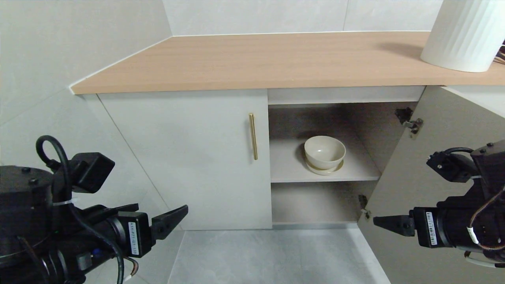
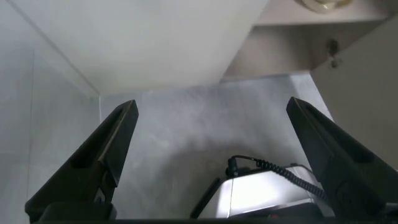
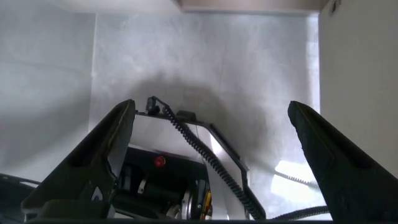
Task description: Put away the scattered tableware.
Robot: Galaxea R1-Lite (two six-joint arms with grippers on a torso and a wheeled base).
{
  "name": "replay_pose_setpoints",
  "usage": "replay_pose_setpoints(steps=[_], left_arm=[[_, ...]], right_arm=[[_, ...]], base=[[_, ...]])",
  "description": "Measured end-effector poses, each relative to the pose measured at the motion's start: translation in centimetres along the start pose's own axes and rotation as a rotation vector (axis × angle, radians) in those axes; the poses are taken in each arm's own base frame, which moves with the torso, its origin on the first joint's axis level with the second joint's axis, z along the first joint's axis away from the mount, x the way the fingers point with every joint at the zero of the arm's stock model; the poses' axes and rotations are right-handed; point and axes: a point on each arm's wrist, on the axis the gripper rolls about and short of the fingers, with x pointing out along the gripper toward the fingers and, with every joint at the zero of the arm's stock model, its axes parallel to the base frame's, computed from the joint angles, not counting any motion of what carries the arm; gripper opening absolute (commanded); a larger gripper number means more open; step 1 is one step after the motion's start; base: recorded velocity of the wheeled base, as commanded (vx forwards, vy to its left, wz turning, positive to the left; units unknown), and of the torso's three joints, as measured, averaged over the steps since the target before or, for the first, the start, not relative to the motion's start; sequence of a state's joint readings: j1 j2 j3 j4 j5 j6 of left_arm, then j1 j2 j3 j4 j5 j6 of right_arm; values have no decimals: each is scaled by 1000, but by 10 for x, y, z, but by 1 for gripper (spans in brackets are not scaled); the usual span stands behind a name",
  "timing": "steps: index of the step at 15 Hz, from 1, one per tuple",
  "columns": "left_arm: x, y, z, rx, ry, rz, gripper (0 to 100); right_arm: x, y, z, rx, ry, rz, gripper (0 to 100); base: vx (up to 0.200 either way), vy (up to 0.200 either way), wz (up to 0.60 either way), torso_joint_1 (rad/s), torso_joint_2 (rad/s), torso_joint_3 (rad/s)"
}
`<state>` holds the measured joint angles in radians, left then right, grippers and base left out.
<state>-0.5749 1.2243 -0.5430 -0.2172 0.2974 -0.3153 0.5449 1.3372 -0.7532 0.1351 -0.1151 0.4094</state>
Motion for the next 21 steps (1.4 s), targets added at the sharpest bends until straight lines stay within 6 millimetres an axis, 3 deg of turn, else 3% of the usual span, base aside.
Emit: replay_pose_setpoints(steps=[7, 16, 21], left_arm=[[0, 0, 0, 0, -1, -1, 100], [0, 1, -2, 3, 6, 2, 100], [-1, 1, -2, 4, 3, 4, 100]], right_arm=[[-1, -1, -1, -8, 0, -2, 100], [-4, -2, -2, -8, -7, -1, 100], [-23, -8, -11, -5, 4, -9, 100]], base=[[-200, 0, 0, -2, 1, 6], [0, 0, 0, 0, 0, 0], [0, 0, 0, 0, 0, 0]])
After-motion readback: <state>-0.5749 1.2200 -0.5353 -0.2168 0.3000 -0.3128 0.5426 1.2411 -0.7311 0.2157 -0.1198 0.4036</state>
